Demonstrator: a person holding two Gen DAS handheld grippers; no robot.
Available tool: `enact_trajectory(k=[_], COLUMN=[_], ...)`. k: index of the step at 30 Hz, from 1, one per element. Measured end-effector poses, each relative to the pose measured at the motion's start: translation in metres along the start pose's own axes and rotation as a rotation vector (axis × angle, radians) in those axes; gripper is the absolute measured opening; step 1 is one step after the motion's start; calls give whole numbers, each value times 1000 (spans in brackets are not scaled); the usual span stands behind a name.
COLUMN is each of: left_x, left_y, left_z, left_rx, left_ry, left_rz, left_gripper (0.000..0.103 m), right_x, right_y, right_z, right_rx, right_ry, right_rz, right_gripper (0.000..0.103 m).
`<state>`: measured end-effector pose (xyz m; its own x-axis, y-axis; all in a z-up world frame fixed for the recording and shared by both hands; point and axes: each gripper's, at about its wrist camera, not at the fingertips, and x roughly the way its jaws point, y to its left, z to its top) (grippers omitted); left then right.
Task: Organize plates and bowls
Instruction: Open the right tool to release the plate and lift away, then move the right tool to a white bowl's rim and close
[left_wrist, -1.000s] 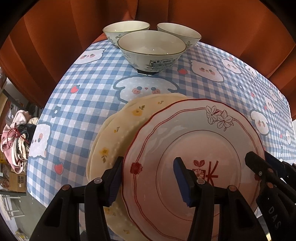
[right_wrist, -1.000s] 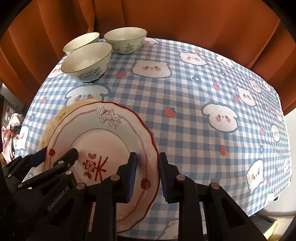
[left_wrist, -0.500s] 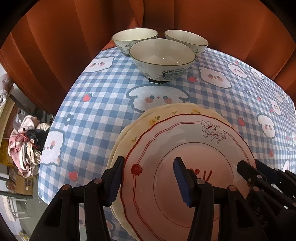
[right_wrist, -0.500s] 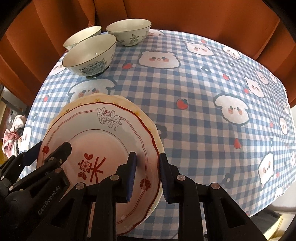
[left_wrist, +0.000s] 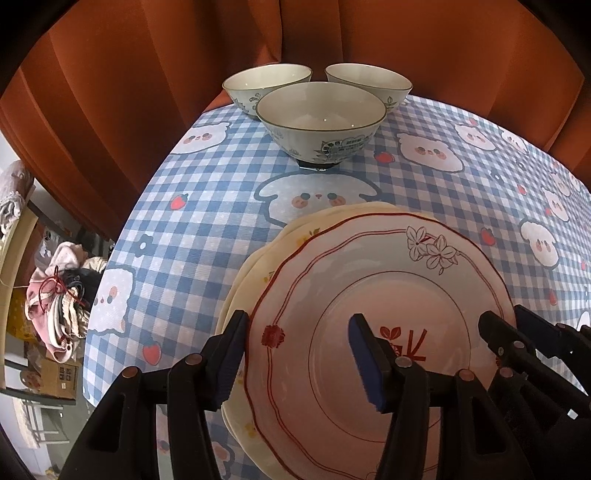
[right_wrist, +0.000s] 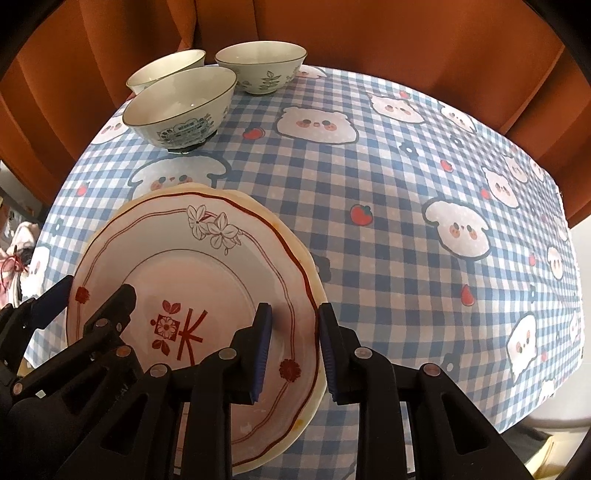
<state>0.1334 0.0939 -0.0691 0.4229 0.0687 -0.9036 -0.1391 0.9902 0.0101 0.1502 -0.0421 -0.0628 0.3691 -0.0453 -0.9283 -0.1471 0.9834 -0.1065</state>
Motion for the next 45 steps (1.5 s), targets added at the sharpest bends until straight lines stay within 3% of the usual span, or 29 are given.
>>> enact_trajectory(k=[3, 12, 17, 20, 31, 39, 45], left_x=[0, -3, -10, -13, -6, 2, 24], left_y=[0, 10, 20, 23, 28, 34, 36], left_z=[0, 6, 21, 35, 91, 139, 164], left_rx=[3, -26, -65, -88, -148, -187, -181], left_ry=[5, 29, 6, -10, -69, -113, -128], left_rz=[-36, -83, -91, -92, -20, 8, 44], left_gripper=[71, 82, 85, 86, 87, 80, 77], right_x=[-1, -8, -17, -21, -13, -6, 11], right_y=[-2, -8, -13, -17, -21, -13, -6], right_z=[1, 4, 17, 27, 89, 143, 176], right_rx=[11, 41, 56, 63, 47, 22, 22], right_ry=[-1, 8, -10, -27, -95, -187, -208], right_rz=[27, 81, 102, 120, 201, 226, 231], right_gripper=[30, 39, 57, 63, 63, 63, 63])
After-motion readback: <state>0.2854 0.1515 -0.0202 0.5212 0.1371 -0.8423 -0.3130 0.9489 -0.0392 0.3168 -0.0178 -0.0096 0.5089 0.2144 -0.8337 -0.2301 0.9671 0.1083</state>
